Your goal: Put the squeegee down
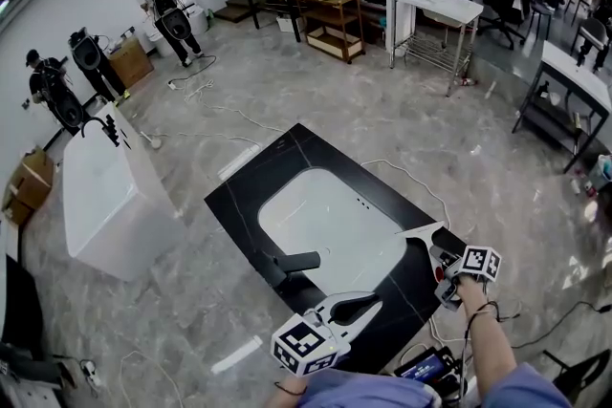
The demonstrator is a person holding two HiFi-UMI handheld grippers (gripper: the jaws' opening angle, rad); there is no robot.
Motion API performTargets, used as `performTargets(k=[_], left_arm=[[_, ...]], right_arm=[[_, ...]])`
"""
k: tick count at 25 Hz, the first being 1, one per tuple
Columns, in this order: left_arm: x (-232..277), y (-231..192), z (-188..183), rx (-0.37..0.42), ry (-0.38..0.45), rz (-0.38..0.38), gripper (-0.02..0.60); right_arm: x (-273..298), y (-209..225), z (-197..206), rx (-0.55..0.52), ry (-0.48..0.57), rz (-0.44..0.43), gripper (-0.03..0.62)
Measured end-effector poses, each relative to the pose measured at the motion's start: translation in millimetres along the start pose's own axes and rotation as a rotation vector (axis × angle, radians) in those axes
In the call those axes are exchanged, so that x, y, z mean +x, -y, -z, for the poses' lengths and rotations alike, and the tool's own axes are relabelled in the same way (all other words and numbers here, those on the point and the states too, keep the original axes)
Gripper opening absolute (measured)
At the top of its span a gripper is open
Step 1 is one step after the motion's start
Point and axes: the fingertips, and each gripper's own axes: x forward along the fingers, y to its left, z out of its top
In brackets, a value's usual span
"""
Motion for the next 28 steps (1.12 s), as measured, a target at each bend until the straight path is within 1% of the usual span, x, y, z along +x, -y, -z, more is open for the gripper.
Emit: performTargets(k=[4, 5, 6, 7, 8, 10, 12, 15, 17, 22, 24, 28], left_arm=[[2.0, 2.8, 0.4, 0.001, -0.001, -0.005, 0.026], [2.4, 3.6, 1.2, 0.002, -0.001, -0.006, 0.026], [2.8, 4.3, 2.0, 0.004, -0.002, -0.008, 0.026], [3.0, 5.1, 2.5, 0.005, -0.002, -0.01, 0.026], [3.1, 5.8, 2.9, 0.006, -0.002, -0.011, 0.026], [2.3, 6.9, 4.1, 0.008, -0.003, -0.017, 0.026], [1.3, 8.3, 5.1, 0.01, -0.005, -0.024, 0.026], [0.6, 12.9, 5.3, 0.012, -0.005, -0.034, 0.026], [1.1, 18.1, 4.1, 0.014, -0.005, -0.037, 0.026], [5.3, 29.4, 9.1, 0.021, -0.018, -0.037, 0.026], [8.1, 33.9, 11.6, 0.026, -0.023, -0.036, 0.026], [11.0, 46.2, 11.7, 0.03, -0.021, -0.039, 0.026]], right_arm=[[-1.1, 10.9, -2.5, -0.075, 0.039, 0.089, 0.125], [-0.8, 14.2, -2.5, -0.107, 0.038, 0.12, 0.143], [-0.5, 17.5, -2.1, -0.149, 0.03, 0.151, 0.177], [-0.3, 20.1, -0.8, -0.2, 0.015, 0.179, 0.233], [-0.2, 22.3, 1.1, -0.251, -0.005, 0.204, 0.256], [-1.3, 26.1, 4.7, -0.331, -0.033, 0.238, 0.267], [-5.2, 28.3, 4.2, -0.351, -0.016, 0.25, 0.268], [-14.7, 26.3, 1.5, -0.292, 0.039, 0.212, 0.268], [-23.1, 22.7, 3.1, -0.271, 0.047, 0.179, 0.268], [-45.7, 9.2, 7.1, -0.339, 0.055, 0.123, 0.267], [-58.2, -0.3, 4.7, -0.342, 0.087, 0.091, 0.268], [-92.2, -31.0, 3.1, -0.329, 0.147, -0.001, 0.267]])
